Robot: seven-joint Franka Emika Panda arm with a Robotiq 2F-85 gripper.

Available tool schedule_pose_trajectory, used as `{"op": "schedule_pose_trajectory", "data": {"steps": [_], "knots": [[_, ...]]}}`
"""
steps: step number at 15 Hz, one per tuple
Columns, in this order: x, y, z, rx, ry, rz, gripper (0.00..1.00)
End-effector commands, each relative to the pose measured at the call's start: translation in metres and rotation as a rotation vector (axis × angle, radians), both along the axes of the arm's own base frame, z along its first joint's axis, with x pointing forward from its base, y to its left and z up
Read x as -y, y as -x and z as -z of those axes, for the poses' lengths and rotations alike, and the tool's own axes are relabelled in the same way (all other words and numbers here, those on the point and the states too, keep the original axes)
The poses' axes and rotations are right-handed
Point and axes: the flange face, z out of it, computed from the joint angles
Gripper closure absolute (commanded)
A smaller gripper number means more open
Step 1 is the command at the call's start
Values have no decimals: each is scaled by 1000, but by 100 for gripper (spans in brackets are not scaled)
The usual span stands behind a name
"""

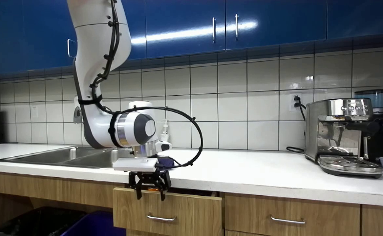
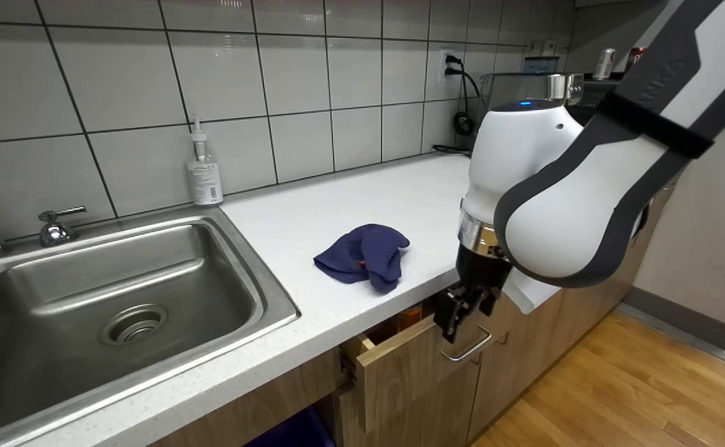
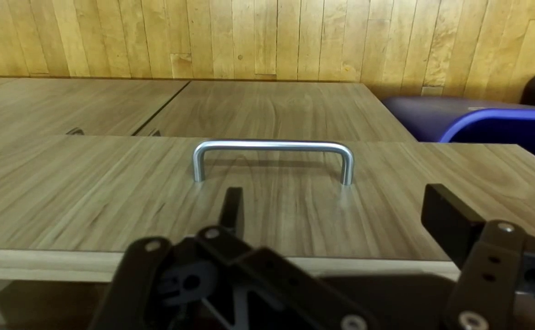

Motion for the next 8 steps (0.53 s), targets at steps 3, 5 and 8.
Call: {"op": "schedule_pose_trajectory", "data": {"steps": [3, 5, 8], "knots": [[-9, 26, -14, 0, 2, -9, 0], [-11, 32, -22, 3, 2, -5, 0], [-13, 39, -40, 24, 7, -3, 0]]}}
